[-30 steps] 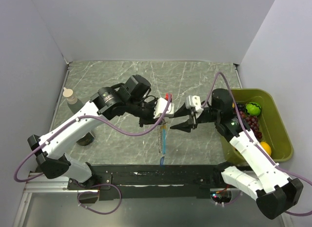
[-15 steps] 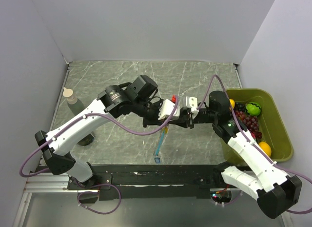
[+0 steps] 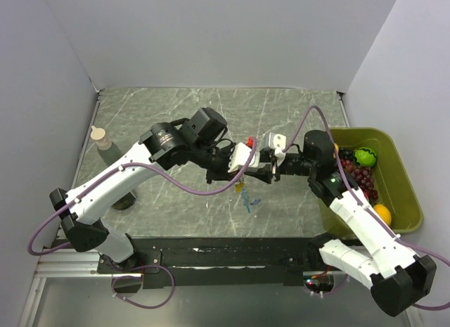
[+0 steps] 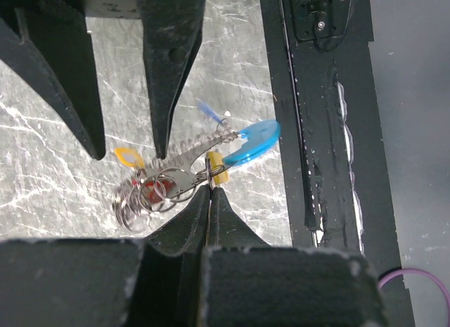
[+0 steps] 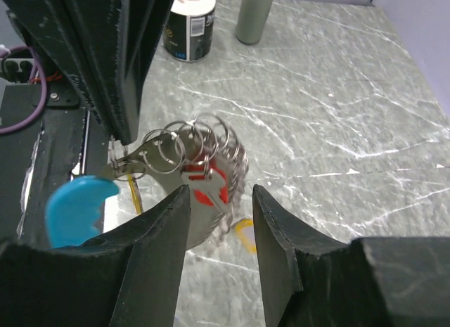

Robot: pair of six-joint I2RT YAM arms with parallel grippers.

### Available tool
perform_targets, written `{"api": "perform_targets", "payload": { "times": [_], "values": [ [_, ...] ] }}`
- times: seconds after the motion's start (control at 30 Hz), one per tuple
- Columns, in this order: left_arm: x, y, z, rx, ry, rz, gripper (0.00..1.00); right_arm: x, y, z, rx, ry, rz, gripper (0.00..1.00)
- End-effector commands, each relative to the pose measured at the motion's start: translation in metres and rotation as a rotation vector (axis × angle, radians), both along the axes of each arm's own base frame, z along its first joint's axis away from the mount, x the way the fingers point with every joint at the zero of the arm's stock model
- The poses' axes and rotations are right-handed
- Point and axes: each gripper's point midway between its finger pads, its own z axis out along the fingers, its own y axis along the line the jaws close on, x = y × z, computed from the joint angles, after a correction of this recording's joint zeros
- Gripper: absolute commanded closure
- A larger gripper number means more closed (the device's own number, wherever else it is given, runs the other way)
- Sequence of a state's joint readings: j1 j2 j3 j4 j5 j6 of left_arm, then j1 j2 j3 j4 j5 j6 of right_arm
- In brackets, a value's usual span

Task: Remove the keys from the keyring
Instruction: Remove the key from the keyring.

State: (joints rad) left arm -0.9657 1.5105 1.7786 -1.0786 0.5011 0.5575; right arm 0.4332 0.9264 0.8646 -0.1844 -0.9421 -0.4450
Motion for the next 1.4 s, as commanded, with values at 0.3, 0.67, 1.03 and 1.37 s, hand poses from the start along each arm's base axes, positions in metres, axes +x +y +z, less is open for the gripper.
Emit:
{"api": "perform_targets", "payload": {
  "times": [0.3, 0.67, 1.03, 1.37],
  "values": [
    [0.004, -0.006, 0.027, -0.109, -0.071, 0.024, 0.99, -0.032, -0.007, 0.029, -0.023, -0.113, 0.114, 0.53],
    [0.008, -0.007, 0.035, -0.133, -0.073, 0.039, 0.99, -0.039, 0.001, 0.007, -0.004, -0.01, 0.168, 0.5],
    [0.017, -0.006, 0.045, -0.175, -0.074, 0.076, 0.99, -0.027, -0.005, 0.011, -0.037, -0.047, 0.078, 0.52],
    [0.02, -0.004, 0.054, -0.209, -0.057, 0.082, 0.99, -0.035, 0.007, 0.012, 0.04, 0.046, 0.152, 0.51]
  ]
}}
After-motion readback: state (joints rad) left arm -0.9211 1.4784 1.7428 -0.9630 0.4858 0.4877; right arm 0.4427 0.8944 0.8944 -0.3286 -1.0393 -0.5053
